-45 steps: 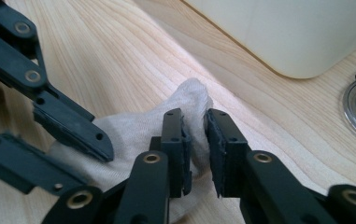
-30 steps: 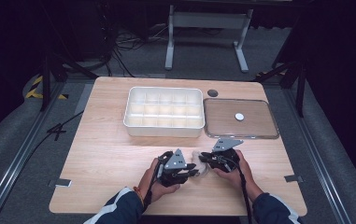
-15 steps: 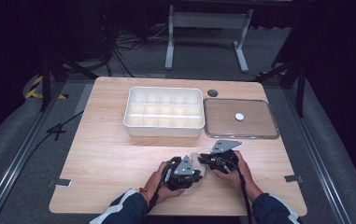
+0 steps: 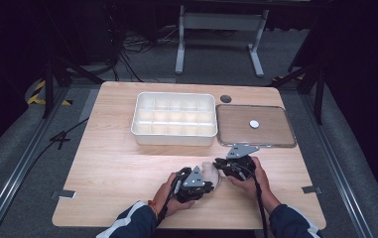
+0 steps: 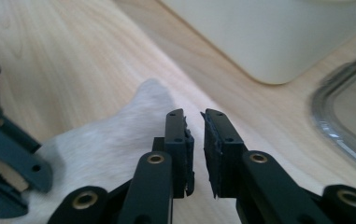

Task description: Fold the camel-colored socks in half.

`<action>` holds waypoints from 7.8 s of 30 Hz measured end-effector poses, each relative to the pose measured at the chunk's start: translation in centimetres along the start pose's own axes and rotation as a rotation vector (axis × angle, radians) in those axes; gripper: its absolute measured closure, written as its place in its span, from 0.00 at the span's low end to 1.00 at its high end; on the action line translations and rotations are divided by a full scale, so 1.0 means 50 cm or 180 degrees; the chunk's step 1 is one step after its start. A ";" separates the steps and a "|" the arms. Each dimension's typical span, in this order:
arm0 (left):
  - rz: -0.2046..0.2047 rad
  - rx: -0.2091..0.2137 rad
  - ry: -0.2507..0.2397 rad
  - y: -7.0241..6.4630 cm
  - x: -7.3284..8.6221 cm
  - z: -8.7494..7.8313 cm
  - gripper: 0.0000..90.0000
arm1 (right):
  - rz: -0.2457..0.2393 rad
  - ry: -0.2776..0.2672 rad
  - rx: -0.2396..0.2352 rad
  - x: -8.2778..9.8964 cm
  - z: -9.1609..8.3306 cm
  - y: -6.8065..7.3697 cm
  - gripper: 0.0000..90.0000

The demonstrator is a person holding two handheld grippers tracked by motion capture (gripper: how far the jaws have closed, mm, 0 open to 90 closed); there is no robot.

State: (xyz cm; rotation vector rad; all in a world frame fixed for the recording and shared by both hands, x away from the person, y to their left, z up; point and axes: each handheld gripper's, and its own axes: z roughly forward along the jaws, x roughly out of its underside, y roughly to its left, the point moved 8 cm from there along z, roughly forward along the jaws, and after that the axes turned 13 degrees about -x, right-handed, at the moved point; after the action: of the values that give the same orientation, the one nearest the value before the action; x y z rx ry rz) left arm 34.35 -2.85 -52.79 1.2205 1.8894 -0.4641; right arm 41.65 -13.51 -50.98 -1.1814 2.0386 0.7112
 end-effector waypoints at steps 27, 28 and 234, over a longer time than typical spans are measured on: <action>-0.0020 -0.0026 0.0010 -0.001 0.000 0.001 0.90 | -0.0315 0.0110 -0.0108 -0.019 0.060 0.028 0.98; -0.0020 -0.0036 0.0011 0.000 0.000 0.001 0.90 | -0.0313 0.0111 -0.0100 -0.018 0.059 0.025 0.98; -0.0474 -0.0758 0.0837 0.186 0.221 -0.228 0.24 | 0.0627 0.0180 -0.1109 0.015 0.042 0.031 0.86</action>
State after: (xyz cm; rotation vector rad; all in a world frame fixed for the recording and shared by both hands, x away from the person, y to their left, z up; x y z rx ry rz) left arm 35.39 15.51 -53.66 1.0263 2.1979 -0.1535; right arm 40.54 -11.70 -52.67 -1.2085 2.1566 1.1793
